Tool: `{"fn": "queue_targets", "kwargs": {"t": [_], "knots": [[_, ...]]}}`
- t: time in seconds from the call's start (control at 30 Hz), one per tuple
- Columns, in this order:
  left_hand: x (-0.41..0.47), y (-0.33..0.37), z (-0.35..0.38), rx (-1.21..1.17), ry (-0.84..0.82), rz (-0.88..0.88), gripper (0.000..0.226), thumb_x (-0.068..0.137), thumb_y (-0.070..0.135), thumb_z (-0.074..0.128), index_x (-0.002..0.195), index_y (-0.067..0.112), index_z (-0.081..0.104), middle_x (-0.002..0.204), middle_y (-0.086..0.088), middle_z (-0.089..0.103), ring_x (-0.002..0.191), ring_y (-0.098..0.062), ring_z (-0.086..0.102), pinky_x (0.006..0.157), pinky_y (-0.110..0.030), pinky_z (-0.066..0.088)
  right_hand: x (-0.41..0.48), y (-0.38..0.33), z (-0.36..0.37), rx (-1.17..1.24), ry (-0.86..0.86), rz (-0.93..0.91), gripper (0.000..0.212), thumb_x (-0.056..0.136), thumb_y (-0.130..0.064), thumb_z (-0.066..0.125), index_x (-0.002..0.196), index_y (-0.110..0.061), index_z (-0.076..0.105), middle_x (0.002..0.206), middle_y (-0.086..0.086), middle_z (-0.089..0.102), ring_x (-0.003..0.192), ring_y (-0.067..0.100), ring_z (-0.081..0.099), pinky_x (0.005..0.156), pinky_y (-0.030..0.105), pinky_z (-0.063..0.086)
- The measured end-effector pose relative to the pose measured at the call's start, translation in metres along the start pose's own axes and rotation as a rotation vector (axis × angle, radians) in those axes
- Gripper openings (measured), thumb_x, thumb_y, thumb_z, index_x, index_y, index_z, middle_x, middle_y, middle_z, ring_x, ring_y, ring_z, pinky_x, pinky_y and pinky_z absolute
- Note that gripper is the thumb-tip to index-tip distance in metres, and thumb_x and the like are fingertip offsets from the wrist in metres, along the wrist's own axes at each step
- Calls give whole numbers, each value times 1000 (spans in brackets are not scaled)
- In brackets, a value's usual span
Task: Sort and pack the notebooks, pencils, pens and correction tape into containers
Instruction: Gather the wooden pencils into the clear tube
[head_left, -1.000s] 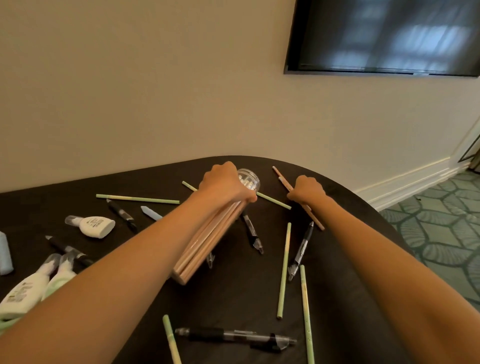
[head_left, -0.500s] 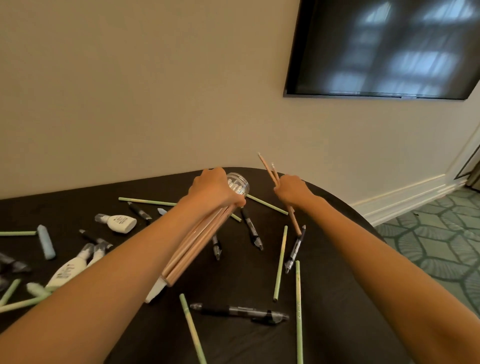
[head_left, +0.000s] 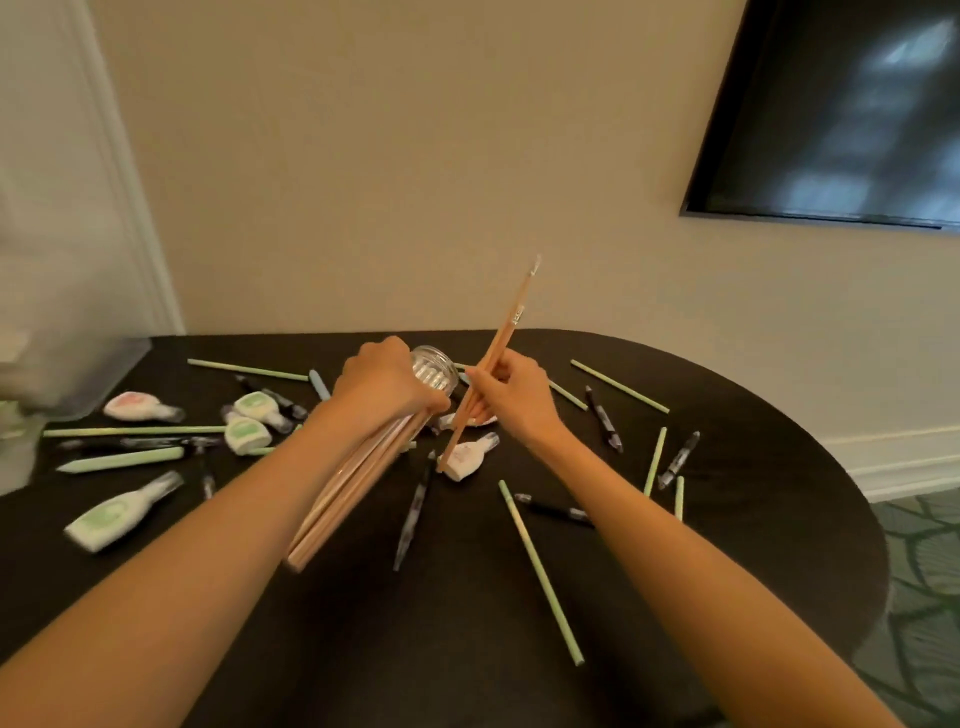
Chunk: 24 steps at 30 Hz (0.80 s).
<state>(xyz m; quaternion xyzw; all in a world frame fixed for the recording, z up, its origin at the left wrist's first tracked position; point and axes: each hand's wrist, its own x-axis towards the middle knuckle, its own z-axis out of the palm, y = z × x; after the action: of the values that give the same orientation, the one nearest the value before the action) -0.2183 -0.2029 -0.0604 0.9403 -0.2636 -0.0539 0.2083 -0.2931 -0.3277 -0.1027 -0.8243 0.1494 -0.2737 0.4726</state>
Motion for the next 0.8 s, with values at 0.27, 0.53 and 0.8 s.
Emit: {"fn": "queue_targets", "kwargs": {"t": [0.27, 0.53, 0.8], "knots": [[-21, -50, -14, 11, 22, -38, 67, 70, 47, 73, 120, 9, 52, 117, -10, 57, 104, -25, 54, 75, -31, 42, -26, 6, 47, -175, -153, 48, 6, 92, -15, 57, 89, -11, 54, 83, 6, 62, 66, 15, 64, 64, 23, 56], [-31, -69, -13, -21, -26, 23, 64, 70, 46, 73, 121, 14, 52, 118, -6, 58, 106, -23, 54, 77, -30, 42, -24, -15, 46, 170, 8, 289, 6, 91, -9, 56, 86, -7, 58, 73, 10, 65, 51, 8, 64, 52, 16, 53], [-45, -88, -23, -86, -114, 179, 61, 72, 37, 76, 126, 19, 52, 119, -3, 60, 103, -18, 54, 81, -28, 41, -20, -60, 69, 640, 56, 416, 4, 91, -6, 56, 87, -6, 57, 78, 10, 64, 62, 11, 63, 52, 15, 50]]}}
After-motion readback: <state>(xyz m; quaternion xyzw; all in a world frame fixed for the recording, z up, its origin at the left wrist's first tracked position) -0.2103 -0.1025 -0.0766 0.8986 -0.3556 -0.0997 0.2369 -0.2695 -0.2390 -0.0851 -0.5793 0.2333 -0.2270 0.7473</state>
